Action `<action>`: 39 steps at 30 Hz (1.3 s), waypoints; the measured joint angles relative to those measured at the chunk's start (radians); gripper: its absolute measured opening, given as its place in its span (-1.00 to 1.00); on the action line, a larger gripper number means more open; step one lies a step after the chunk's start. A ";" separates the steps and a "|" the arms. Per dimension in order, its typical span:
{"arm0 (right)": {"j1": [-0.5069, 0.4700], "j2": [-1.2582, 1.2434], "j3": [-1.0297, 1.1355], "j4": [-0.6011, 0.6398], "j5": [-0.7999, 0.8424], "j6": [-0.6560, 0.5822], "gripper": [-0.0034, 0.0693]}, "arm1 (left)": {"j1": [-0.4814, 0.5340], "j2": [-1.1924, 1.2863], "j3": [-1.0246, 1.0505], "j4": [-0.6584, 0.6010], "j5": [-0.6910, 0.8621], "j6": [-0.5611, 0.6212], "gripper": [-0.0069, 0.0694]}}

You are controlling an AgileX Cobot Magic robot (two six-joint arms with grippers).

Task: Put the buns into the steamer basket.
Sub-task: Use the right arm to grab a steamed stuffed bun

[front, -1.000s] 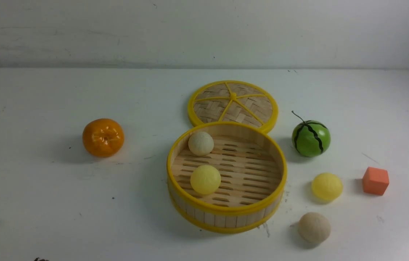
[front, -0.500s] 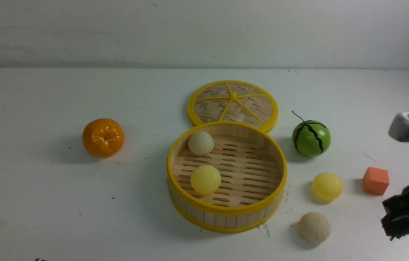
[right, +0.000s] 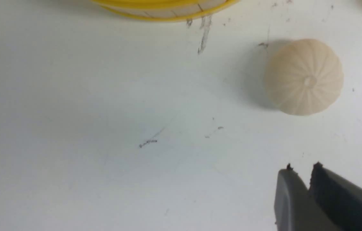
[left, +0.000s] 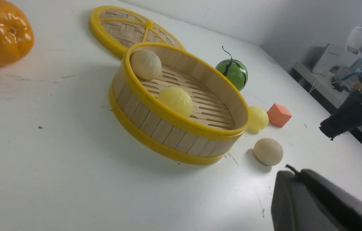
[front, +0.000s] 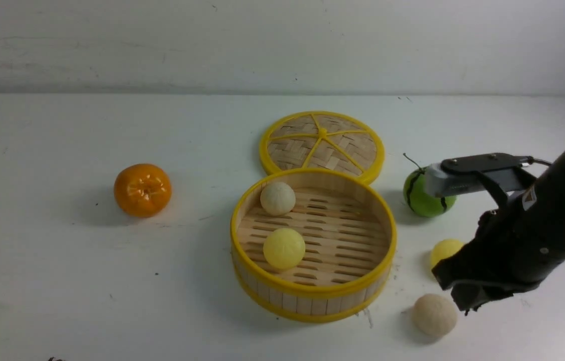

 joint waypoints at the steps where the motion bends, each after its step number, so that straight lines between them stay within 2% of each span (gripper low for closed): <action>1: 0.001 0.006 -0.004 0.001 0.000 0.000 -0.63 | 0.000 0.000 0.000 0.000 0.000 0.000 -0.82; 9: 0.020 0.104 -0.054 -0.026 -0.001 0.006 -0.47 | 0.000 0.000 0.000 0.000 0.000 0.000 -0.81; 13: 0.020 0.150 -0.056 -0.065 -0.001 0.056 -0.29 | 0.000 0.000 0.000 0.000 0.000 0.000 -0.80; 15: 0.020 0.191 -0.056 -0.078 -0.020 0.072 -0.14 | 0.000 0.000 0.000 0.000 0.000 0.000 -0.78; 19: 0.020 0.237 -0.056 -0.088 -0.097 0.075 -0.05 | 0.000 0.000 0.000 0.000 0.000 0.000 -0.77; 33: 0.020 0.289 -0.056 -0.176 -0.168 0.153 -0.05 | 0.000 0.000 0.000 0.000 0.000 0.000 -0.74; 39: 0.020 0.289 -0.056 -0.172 -0.168 0.158 -0.20 | 0.000 0.000 0.000 -0.001 0.000 0.000 -0.72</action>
